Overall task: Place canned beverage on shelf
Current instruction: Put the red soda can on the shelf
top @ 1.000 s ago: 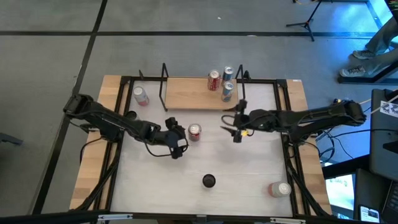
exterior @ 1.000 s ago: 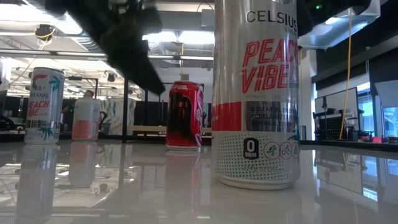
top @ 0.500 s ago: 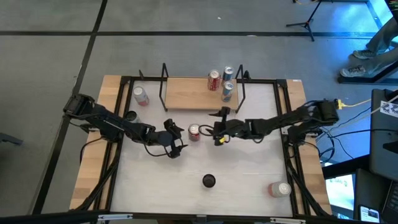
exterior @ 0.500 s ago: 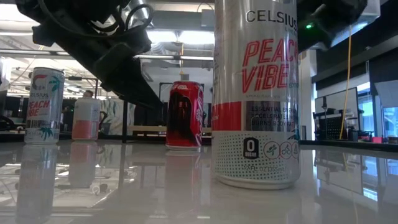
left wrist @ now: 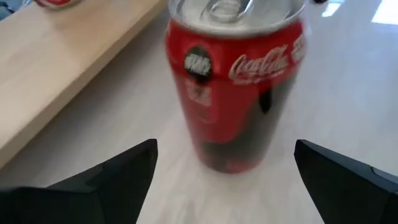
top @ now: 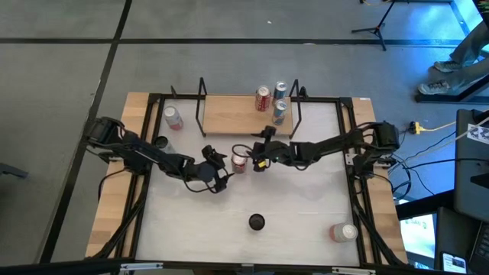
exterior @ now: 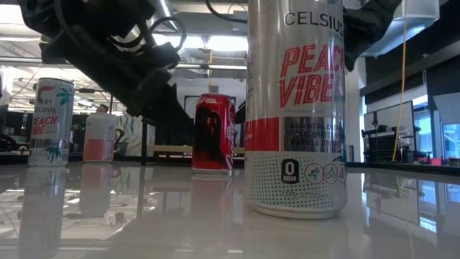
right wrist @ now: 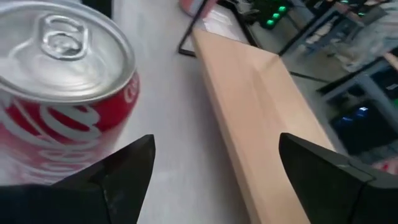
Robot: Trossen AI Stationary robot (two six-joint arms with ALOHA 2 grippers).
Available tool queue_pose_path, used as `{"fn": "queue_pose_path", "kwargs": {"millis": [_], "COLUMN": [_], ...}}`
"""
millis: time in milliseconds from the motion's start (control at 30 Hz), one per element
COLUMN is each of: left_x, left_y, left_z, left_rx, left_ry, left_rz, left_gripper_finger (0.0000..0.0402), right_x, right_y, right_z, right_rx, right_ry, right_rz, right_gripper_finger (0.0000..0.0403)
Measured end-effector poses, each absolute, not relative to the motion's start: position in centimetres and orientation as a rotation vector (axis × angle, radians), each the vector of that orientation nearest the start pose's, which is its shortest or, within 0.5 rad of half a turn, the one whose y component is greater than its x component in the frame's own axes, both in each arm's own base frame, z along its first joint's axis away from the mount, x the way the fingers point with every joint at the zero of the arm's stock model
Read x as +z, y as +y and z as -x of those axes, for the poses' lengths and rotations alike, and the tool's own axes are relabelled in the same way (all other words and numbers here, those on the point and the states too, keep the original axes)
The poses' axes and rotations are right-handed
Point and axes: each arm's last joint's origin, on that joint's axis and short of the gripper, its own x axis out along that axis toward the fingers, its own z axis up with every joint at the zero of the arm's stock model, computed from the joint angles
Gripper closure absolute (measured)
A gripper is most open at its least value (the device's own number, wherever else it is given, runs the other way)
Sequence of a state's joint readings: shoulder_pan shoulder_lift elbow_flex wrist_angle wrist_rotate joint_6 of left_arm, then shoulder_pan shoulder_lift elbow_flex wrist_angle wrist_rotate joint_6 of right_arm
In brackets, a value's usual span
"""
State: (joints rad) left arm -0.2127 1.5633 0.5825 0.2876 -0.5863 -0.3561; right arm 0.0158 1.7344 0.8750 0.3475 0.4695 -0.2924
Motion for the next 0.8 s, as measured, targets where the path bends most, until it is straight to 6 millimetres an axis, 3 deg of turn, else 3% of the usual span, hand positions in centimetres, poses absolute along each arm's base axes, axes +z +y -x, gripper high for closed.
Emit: {"fn": "queue_pose_path", "kwargs": {"millis": [800], "left_x": [13.6], "left_y": [-3.1], "left_z": [-26.7], "left_rx": [0.677], "left_ry": [0.553], "left_rz": [0.004], "left_gripper_finger": [0.0033], "right_x": [16.9], "right_y": [-0.2], "right_z": [-34.8], "right_rx": [-0.229], "right_ry": [0.592], "right_rz": [0.303], "right_gripper_finger": [0.0066]}}
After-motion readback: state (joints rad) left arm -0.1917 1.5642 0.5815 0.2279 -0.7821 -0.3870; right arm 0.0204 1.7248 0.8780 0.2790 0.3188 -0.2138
